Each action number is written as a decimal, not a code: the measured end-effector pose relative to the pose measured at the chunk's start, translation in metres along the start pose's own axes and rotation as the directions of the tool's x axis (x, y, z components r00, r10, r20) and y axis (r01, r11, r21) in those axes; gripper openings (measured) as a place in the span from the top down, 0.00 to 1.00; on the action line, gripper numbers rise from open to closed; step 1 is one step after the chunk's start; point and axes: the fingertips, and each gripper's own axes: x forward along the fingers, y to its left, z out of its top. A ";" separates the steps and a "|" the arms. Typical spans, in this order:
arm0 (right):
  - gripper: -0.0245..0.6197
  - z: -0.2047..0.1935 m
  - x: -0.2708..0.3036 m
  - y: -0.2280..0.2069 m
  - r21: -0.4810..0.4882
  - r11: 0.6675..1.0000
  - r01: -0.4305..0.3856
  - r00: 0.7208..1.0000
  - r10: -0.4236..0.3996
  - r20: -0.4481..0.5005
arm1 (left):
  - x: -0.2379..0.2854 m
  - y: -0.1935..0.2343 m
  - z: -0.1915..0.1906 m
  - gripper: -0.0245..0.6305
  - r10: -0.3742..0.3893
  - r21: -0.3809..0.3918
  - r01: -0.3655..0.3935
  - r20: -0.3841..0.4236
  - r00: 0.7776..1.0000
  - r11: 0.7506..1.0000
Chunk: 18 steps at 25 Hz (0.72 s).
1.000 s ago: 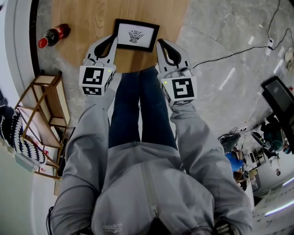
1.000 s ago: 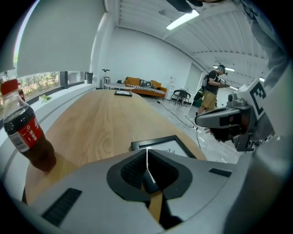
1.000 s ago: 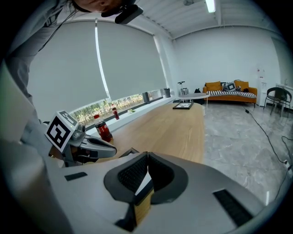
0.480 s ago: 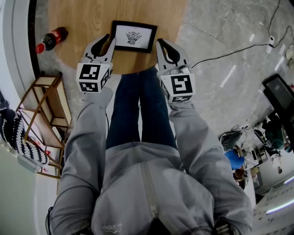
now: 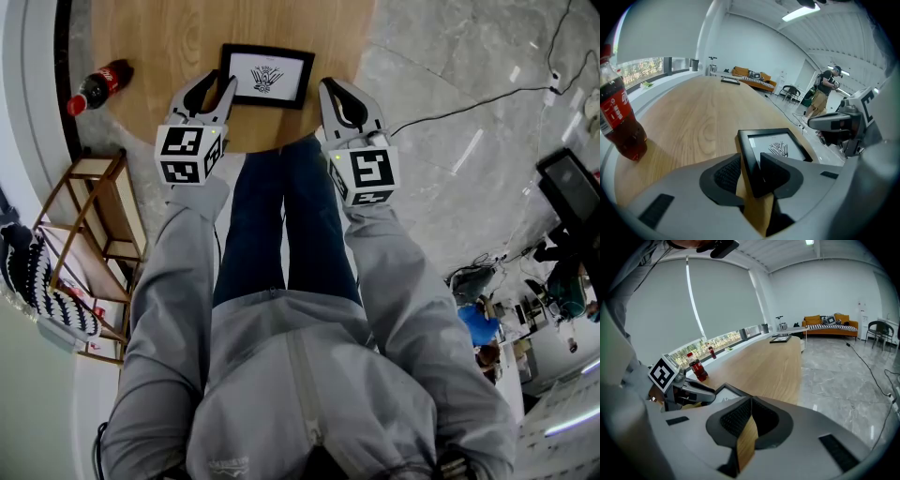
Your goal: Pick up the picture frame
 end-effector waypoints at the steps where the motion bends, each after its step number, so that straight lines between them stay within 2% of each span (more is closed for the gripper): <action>1: 0.91 -0.001 -0.001 -0.002 0.002 1.000 0.002 1.000 -0.002 0.000 | 0.001 -0.001 0.000 0.75 0.005 0.003 -0.005 -0.003 1.000 1.000; 7: 0.91 -0.009 -0.008 -0.019 0.019 1.000 0.021 1.000 -0.020 -0.003 | 0.009 -0.012 0.001 0.77 0.019 0.025 -0.018 -0.025 1.000 1.000; 18: 0.91 -0.030 -0.031 -0.060 0.063 0.996 0.063 0.998 -0.061 -0.019 | 0.037 -0.058 0.011 0.77 0.011 0.066 -0.007 -0.055 0.998 0.998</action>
